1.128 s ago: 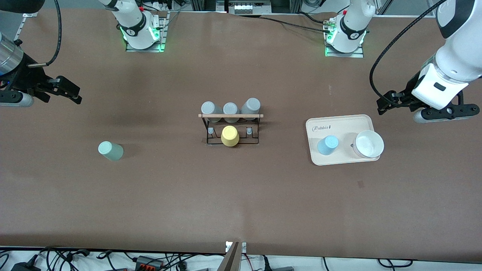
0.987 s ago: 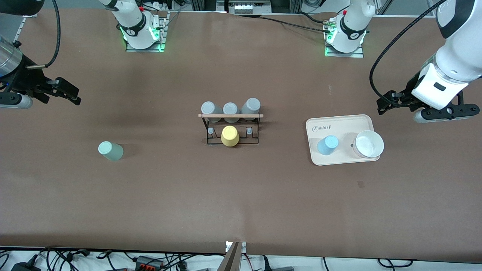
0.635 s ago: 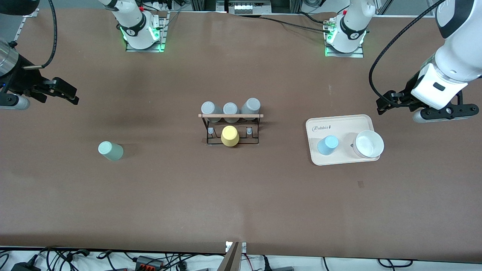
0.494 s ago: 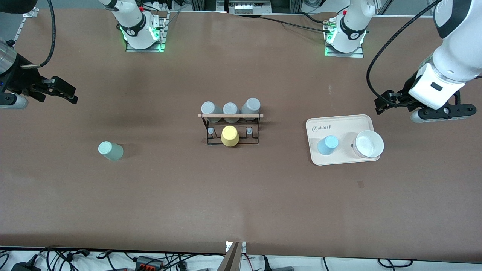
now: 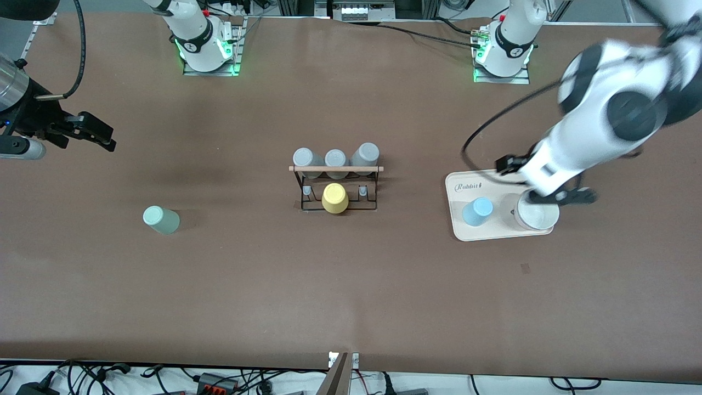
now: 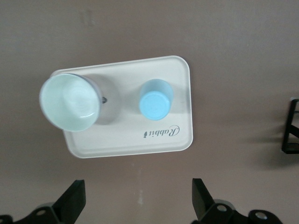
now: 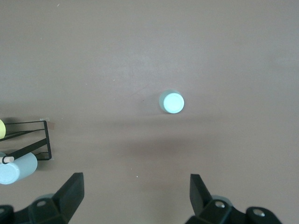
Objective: Hang scattered cups on rack with three cups
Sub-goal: 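Lower the left gripper over the light blue cup on the tray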
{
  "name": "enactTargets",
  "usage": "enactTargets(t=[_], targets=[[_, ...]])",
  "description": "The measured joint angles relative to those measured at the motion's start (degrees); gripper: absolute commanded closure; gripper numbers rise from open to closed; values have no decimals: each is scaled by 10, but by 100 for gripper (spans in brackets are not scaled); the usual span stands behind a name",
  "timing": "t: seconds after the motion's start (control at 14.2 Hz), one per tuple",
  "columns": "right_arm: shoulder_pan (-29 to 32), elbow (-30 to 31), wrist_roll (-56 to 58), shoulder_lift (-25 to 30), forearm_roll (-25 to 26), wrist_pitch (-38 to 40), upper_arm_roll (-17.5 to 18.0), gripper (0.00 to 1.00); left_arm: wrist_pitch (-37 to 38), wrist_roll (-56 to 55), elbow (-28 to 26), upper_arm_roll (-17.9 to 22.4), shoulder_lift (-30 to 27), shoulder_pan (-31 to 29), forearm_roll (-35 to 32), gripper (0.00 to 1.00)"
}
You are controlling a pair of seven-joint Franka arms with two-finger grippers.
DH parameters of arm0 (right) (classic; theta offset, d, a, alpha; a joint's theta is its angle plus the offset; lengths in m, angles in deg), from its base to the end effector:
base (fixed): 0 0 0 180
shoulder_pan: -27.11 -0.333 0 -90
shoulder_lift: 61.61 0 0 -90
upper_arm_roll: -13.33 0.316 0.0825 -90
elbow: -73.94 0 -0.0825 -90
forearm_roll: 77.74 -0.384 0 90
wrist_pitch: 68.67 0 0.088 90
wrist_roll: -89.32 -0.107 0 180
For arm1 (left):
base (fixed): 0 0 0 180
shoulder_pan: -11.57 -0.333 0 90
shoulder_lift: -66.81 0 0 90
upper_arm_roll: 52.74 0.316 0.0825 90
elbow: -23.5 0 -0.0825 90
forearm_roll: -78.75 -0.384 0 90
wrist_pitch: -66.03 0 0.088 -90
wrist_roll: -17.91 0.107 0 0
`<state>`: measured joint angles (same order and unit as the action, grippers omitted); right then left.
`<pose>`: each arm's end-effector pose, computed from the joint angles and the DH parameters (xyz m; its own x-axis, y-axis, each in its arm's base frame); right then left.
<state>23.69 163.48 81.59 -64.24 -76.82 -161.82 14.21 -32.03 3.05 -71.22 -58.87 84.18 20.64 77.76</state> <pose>0.5721 0.0412 0.6073 0.9981 -0.0590 0.0190 -0.0592 -0.9982 0.0129 0.5994 -0.1553 0.4178 0.9716 -0.0037 -0.2367 -0.0151 -0.9988 -0.0464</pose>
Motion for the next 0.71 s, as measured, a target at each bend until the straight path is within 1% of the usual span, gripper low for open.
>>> enactTargets(t=[0.21, 0.35, 0.49, 0.71], targets=[[-8, 0, -1, 0, 11, 1, 1, 0, -28, -3, 1, 0, 97, 28, 0, 0], [-13, 0, -1, 0, 12, 1, 1, 0, -55, -4, 2, 0, 150, 38, 0, 0], [-13, 0, -1, 0, 12, 0, 0, 0, -71, -4, 8, 0, 172, 39, 0, 0], [-12, -3, -1, 0, 12, 0, -1, 0, -82, -3, 20, 1, 172, 37, -1, 0]])
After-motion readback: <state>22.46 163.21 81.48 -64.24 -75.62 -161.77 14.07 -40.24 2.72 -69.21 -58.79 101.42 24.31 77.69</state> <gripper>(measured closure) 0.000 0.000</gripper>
